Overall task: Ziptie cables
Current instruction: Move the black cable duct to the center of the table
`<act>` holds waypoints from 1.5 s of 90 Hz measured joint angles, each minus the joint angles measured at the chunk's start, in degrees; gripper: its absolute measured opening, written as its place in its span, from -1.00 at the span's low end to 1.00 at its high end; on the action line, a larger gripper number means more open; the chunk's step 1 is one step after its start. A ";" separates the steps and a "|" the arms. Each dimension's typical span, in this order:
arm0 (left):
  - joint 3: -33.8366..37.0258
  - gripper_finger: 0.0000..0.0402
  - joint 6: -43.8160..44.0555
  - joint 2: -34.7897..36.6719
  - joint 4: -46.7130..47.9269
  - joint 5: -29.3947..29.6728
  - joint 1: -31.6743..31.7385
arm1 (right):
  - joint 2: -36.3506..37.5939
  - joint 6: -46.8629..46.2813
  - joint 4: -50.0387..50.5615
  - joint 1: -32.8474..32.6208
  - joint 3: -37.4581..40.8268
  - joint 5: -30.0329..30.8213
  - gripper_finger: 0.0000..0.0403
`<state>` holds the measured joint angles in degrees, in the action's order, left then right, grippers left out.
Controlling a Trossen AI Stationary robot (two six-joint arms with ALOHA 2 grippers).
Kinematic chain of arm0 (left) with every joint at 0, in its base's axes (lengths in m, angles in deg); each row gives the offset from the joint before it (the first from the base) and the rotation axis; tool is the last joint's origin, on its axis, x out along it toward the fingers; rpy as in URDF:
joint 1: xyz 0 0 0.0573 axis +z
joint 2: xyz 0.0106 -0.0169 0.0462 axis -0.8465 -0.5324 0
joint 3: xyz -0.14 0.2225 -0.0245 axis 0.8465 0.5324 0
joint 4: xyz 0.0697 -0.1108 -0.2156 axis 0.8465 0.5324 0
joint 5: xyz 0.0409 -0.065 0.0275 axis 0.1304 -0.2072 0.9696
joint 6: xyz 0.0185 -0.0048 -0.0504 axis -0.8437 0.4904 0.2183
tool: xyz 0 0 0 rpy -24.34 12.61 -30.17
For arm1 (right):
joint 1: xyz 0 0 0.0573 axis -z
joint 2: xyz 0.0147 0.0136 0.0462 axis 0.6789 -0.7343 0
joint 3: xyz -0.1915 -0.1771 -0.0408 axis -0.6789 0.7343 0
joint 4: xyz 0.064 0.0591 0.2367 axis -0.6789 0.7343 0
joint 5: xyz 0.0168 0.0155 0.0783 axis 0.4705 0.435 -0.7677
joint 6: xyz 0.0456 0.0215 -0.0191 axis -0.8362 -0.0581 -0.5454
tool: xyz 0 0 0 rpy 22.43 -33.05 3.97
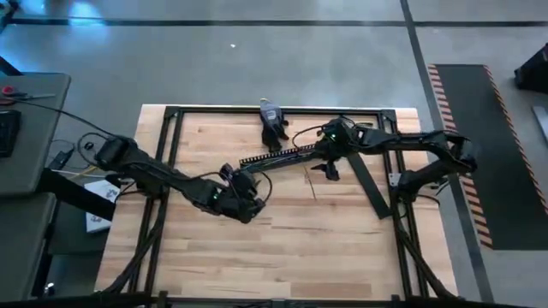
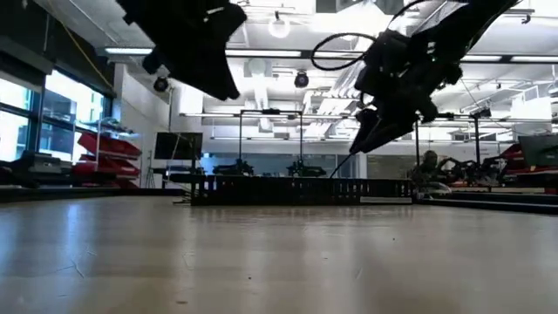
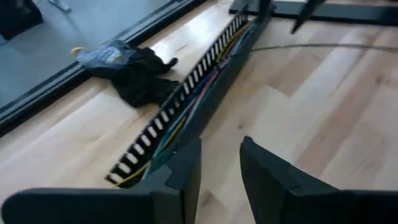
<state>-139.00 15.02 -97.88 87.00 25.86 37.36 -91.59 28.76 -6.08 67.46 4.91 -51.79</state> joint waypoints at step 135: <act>0.00 -0.55 -0.04 -3.20 -4.99 -0.14 -3.15 | -12.75 -8.94 -9.74 -8.14 -0.02 3.16 -0.26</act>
<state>-139.00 14.98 -101.08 82.01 25.72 34.21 -104.34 19.82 -15.81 59.33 4.89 -48.62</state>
